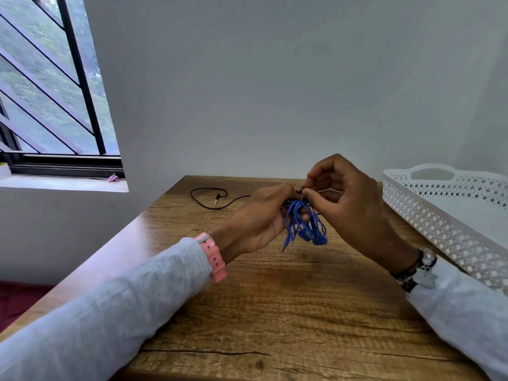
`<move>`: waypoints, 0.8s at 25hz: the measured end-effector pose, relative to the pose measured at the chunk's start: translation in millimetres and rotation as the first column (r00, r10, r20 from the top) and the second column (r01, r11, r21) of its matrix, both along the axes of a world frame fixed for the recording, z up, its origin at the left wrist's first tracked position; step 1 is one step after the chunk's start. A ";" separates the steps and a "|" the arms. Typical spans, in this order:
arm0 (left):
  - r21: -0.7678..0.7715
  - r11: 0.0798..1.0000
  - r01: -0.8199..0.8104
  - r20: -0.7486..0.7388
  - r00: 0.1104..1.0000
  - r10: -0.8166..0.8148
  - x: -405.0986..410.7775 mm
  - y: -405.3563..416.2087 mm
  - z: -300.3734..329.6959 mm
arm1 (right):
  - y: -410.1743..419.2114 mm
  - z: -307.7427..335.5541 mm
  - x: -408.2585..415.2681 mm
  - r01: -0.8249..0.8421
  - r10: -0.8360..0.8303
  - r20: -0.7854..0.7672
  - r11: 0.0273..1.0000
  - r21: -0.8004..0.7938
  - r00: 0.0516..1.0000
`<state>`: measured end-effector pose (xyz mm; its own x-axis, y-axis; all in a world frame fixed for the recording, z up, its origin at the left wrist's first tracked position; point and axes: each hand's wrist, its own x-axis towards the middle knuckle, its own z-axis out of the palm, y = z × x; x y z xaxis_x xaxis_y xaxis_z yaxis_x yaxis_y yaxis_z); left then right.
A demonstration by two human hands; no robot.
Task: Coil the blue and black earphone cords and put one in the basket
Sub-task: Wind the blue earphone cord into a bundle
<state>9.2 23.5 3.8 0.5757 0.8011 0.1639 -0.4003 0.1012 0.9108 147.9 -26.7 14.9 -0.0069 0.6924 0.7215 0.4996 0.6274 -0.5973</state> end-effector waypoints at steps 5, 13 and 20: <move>0.005 1.000 0.015 0.010 1.000 -0.015 -0.1 1.3 -1.1 | 1.9 1.0 1.9 -0.051 0.051 -0.024 0.998 -0.031 0.998; 0.031 0.998 0.048 -0.006 0.999 -0.048 -3.1 3.3 -1.1 | 8.1 5.2 11.6 -0.163 0.153 -0.077 0.977 -0.137 0.985; 0.113 0.992 0.048 -0.121 0.992 -0.034 -4.2 4.2 -0.8 | 5.9 9.1 15.4 -0.106 0.116 0.054 0.981 -0.160 0.992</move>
